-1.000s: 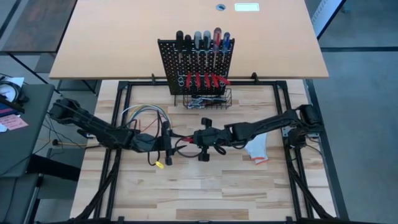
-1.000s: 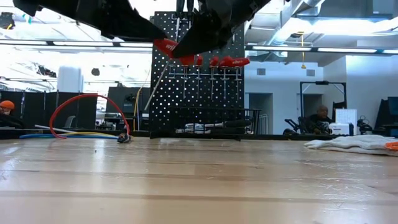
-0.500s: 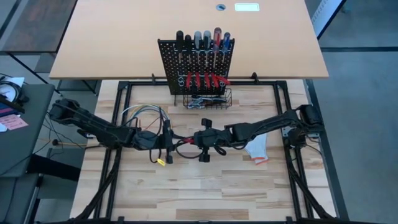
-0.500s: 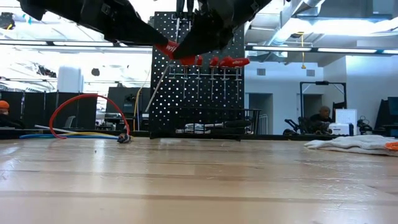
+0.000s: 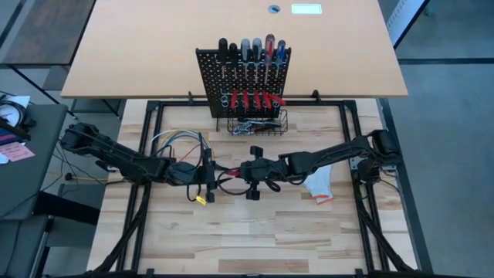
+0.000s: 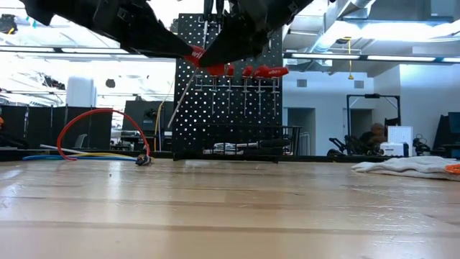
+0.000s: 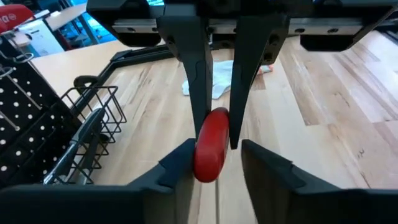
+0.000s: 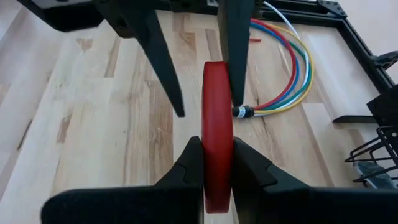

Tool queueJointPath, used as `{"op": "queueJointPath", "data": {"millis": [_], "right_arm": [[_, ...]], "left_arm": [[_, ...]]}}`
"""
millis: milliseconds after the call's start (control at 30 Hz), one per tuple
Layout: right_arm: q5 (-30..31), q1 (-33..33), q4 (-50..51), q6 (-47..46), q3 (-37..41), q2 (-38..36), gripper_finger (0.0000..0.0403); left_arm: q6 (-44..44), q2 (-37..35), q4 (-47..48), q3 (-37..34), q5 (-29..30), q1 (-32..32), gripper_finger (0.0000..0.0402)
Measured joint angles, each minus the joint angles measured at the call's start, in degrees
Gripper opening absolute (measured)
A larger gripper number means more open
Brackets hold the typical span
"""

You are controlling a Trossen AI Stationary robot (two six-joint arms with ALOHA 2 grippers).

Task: Hang tools onto peg board
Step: Hang the red hex key onto the black pegboard

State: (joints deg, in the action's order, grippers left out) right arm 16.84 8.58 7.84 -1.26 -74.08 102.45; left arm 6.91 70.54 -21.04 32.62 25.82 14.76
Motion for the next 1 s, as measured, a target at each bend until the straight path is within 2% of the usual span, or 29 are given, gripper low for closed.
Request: {"op": "queueJointPath", "data": {"millis": [100,200,533,667,800,1000], "right_arm": [[0.0,0.0,0.1,0.0,0.0,0.0,0.0041],[0.0,0.0,0.0,0.0,0.0,0.0,0.0041],[-0.2,0.1,0.2,1.1,0.0,0.0,0.0045],[-0.3,0.1,0.3,0.9,0.0,0.0,0.0051],[-0.2,0.1,2.1,-0.2,-0.1,-0.2,0.0085],[0.8,0.0,11.8,-4.7,0.4,-5.3,0.0165]], "left_arm": [[-0.2,0.0,-0.3,0.0,0.0,0.0,0.0139],[0.4,0.0,-0.6,0.0,0.0,0.0,0.0137],[-0.1,0.0,-0.6,0.0,-0.5,-0.3,0.0037],[-0.1,0.0,-0.6,0.0,-1.7,-0.4,0.0035],[-0.3,0.0,-0.5,0.0,-1.4,-0.3,0.0035],[-1.7,-0.1,-0.7,-2.0,0.8,-0.2,0.0035]]}}
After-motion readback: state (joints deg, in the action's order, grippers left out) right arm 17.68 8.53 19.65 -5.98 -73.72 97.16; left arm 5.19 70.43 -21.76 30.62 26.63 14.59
